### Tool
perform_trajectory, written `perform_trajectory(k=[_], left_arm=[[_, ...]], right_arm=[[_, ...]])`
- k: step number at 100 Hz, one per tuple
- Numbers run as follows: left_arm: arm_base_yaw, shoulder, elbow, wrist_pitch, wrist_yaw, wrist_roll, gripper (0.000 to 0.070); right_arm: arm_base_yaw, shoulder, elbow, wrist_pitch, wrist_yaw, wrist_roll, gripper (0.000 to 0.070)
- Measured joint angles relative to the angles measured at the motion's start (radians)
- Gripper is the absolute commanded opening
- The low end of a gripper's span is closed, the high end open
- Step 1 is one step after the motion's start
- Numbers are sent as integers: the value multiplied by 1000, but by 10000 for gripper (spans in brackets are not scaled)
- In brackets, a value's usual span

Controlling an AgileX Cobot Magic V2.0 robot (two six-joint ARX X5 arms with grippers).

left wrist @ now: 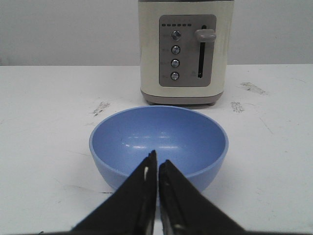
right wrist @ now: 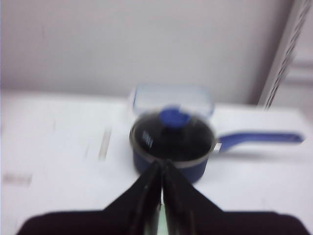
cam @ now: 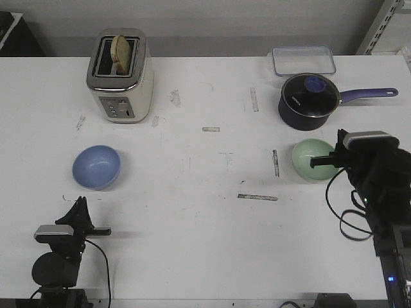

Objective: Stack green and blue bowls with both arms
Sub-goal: 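Reach the right gripper forward and grasp the pale green bowl's rim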

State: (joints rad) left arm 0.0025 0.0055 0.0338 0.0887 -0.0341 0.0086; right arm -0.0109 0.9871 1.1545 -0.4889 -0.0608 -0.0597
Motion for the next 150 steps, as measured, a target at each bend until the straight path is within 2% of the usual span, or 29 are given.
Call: perform_trajectory(k=[9,25,34,44,59,81,102,111,131,150], left_arm=[[0,0,0,0,0,0,1],[0,0,0,0,0,0,1],[0,0,0,0,0,0,1],[0,0,0,0,0,0,1],[0,0,0,0,5,0,1],[0,0,0,0,5,0,1],[0,0,0,0,5,0,1],[0,0,0,0,5,0,1],[0,0,0,0,5,0,1],[0,0,0,0,5,0,1]], right_arm=[[-28,108,63,-98,-13,-55,62],[-114,243,89,-187,-26,-120,362],[-171,298,89,-218,-51,-129,463],[-228,345,89,-242,-107,-139,515],[-290,432,89,-246,-198,-146,525],[-304,570,89,-235,-208,-173,525],[-290,668,89,-199,-208,-180,509],[-277,687,89,-182,-208,-180,374],[-267,710,89,-177,-208,-180,3],[-267,710,92,-165,-214,-171,0]])
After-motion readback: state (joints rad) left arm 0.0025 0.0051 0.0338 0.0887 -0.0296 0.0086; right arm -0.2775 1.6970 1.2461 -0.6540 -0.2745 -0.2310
